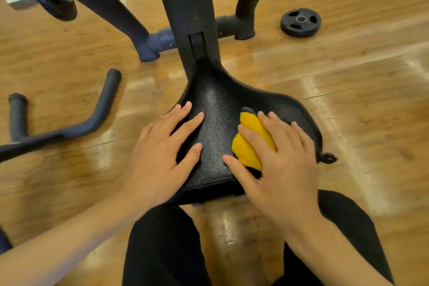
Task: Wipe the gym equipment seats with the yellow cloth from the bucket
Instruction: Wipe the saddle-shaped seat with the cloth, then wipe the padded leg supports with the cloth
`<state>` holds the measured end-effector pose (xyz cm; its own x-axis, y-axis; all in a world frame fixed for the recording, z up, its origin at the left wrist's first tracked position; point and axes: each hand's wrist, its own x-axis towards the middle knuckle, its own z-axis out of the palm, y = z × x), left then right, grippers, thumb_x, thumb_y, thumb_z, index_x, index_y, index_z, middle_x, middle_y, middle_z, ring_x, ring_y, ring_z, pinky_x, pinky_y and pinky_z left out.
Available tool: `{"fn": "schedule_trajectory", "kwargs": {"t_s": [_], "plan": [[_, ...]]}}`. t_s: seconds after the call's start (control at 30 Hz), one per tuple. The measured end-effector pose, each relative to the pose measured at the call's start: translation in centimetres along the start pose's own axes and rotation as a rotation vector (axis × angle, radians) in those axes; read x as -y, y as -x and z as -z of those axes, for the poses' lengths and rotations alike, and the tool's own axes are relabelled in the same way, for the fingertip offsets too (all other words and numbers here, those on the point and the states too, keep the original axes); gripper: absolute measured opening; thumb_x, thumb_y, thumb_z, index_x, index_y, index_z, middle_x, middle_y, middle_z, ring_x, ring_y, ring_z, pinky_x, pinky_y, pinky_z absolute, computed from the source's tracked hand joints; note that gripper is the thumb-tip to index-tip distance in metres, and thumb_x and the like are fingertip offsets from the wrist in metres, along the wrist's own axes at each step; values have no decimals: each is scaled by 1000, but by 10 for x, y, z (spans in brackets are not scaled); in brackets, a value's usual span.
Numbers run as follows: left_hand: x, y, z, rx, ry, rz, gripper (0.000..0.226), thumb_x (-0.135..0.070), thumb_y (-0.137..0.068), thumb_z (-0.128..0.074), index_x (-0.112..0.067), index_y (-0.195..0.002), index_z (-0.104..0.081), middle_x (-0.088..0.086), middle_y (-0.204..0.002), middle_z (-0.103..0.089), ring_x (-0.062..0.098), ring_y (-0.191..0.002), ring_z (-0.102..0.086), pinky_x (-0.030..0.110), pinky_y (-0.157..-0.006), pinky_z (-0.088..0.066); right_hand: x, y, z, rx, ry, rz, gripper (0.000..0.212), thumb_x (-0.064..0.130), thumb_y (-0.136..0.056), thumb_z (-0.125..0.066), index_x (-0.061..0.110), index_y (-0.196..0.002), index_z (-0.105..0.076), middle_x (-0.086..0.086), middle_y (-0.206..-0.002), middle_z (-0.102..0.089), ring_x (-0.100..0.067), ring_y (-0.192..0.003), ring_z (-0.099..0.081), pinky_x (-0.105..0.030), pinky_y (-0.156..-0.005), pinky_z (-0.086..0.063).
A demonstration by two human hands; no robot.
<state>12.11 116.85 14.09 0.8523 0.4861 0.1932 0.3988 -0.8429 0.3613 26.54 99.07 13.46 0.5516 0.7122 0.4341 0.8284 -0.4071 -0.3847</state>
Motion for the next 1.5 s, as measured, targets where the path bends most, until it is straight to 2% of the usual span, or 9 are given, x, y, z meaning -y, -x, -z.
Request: {"fn": "schedule_trajectory", "kwargs": {"t_s": [0.2, 0.4, 0.57, 0.67, 0.83, 1.0, 1.1, 1.23, 1.5], "plan": [[-5, -4, 10, 136, -77, 7, 56, -44, -103, -41, -23, -154, -45, 4, -166, -32, 23, -155, -26, 44, -123, -24, 18, -9, 5, 54, 43, -38, 37, 54, -92, -62, 23, -110, -72, -5, -130, -63, -28, -120, -59, -49, -99, -41], [-48, 14, 73, 543, -214, 288, 69, -51, -105, -37, -24, -163, -13, 19, -170, 0, 35, -158, 6, 47, -129, 0, 45, -59, 54, 636, 106, -271, 45, 60, -85, -67, 23, -112, -63, -5, -115, -57, -31, -109, -52, -43, -82, -41], [-101, 118, 181, 752, 90, 737, 85, -61, -87, -11, -15, -150, -45, 18, -153, -42, 37, -144, -34, 43, -121, -21, 112, -80, 131, 1064, -215, -533, 41, 55, -82, -74, 18, -96, -65, 3, -89, -63, -18, -89, -57, -30, -72, -35], [-128, 190, 227, 909, 268, 1061, 56, -53, -105, -34, -18, -145, -52, 11, -146, -52, 31, -135, -48, 37, -110, -37, 152, -71, 179, 1205, -141, -513, 40, 56, -82, -74, 20, -97, -64, 6, -87, -59, -14, -87, -51, -27, -66, -32], [-160, 285, 278, 682, 574, 1403, 34, -37, -105, -53, -7, -114, -66, 14, -118, -68, 32, -113, -62, 33, -91, -46, 192, -34, 220, 1295, -172, -457, 38, 53, -74, -82, 22, -84, -63, 3, -80, -62, -19, -82, -60, -31, -65, -43], [-170, 324, 301, 409, 698, 1579, 27, -30, -102, -55, -7, -107, -69, 11, -109, -69, 30, -105, -63, 34, -90, -48, 242, -17, 223, 1374, -106, -292, 36, 53, -74, -82, 24, -82, -62, 3, -78, -65, -18, -77, -62, -35, -68, -49], [-164, 334, 305, 301, 788, 1597, 28, -28, -103, -51, -5, -104, -67, 12, -106, -69, 30, -101, -63, 36, -89, -50, 274, -17, 213, 1390, -77, -203, 38, 53, -73, -83, 24, -72, -57, 4, -71, -62, -18, -76, -62, -32, -62, -44], [-140, 335, 318, 229, 874, 1575, 28, -27, -104, -49, -4, -104, -66, 10, -102, -66, 23, -94, -59, 32, -84, -47, 319, -33, 192, 1364, -29, -92, 40, 57, -73, -81, 24, -81, -60, 3, -78, -66, -19, -82, -63, -36, -69, -47], [-56, 314, 353, 237, 901, 1479, 29, -27, -103, -48, -4, -98, -66, 7, -95, -65, 21, -91, -58, 29, -78, -44, 375, -69, 163, 1257, 2, -135, 41, 57, -78, -77, 19, -85, -62, 1, -77, -66, -22, -83, -63, -34, -71, -47]]}}
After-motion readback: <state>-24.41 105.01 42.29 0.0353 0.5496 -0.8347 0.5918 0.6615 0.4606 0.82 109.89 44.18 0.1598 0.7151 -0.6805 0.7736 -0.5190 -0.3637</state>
